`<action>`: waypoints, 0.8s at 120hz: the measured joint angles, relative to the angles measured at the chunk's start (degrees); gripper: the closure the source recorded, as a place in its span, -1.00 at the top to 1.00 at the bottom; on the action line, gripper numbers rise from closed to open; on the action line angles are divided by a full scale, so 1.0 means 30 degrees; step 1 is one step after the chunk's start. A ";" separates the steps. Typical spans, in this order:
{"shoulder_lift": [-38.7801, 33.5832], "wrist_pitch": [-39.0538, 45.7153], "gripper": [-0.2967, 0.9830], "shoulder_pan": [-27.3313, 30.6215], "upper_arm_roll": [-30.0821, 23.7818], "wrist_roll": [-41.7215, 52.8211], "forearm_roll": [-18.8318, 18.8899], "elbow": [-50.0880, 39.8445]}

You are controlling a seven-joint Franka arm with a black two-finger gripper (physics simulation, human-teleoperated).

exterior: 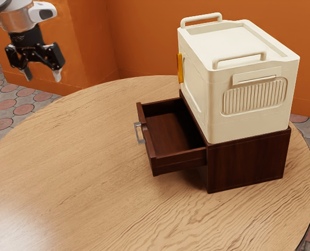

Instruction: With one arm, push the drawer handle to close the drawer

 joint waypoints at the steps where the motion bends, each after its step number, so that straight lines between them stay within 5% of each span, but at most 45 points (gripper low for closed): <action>1: -0.0090 0.0018 0.53 0.0027 0.0059 -0.0242 0.0036 -0.0072; 33: -0.1709 -0.0817 0.53 -0.0689 0.0334 -0.6458 0.0456 -0.1507; 48: -0.2265 -0.1819 0.04 -0.2418 0.0901 -0.8133 0.0473 -0.1932; 68: -0.2159 0.1261 -0.42 -0.3856 0.1242 -0.6363 0.2015 -0.5059; 96: -0.0716 0.7549 -0.62 -0.4206 0.1262 -0.1262 0.3110 -0.7270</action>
